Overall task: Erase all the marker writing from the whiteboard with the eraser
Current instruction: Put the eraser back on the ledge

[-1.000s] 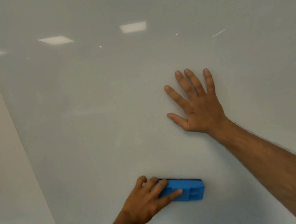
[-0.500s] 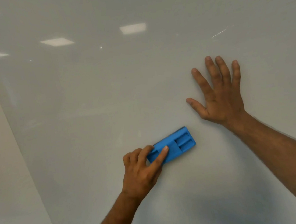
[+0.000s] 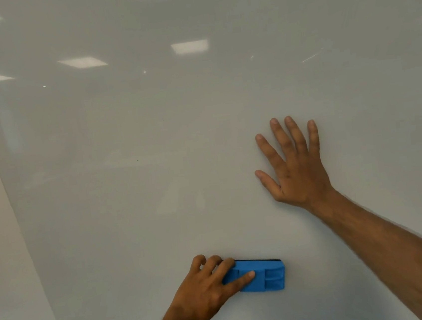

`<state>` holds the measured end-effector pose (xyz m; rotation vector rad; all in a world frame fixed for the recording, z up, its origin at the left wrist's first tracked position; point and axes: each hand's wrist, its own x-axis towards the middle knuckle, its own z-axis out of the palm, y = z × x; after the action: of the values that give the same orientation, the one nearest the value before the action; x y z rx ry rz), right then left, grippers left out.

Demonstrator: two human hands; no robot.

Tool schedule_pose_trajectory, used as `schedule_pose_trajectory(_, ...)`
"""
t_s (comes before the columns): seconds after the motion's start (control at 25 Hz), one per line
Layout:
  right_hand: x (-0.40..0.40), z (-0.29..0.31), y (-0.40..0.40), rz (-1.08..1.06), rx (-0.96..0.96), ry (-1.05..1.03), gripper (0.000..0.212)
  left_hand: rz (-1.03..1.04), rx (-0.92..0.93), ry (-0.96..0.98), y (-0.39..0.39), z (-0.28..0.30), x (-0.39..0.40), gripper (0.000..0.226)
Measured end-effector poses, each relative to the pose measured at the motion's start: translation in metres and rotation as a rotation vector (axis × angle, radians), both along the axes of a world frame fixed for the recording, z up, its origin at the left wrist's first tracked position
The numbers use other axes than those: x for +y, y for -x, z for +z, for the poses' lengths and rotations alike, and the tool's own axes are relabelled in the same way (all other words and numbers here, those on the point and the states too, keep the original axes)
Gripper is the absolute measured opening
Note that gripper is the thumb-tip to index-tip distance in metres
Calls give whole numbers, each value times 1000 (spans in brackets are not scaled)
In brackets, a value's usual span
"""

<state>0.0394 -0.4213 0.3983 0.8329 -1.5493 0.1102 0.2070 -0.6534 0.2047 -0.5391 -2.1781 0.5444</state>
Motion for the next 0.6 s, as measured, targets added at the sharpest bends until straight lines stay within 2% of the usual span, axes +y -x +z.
schedule_pose_trajectory(0.2, 6, -29, -17, 101, -72, -27, 63, 46, -89, -41, -2, -10, 8, 96)
schedule_pose_trajectory(0.4, 19, -116, -54, 323, -266, -127, 52, 18, -123, -109, -7, -32, 18, 80)
schedule_pose_trajectory(0.52, 36, -181, -76, 362, -473, -284, 64, -10, -163, -216, -10, -62, 29, 63)
schedule_pose_trajectory(0.6, 48, -220, -83, 289, -583, -419, 74, -3, -205, -291, -10, -80, 38, 62)
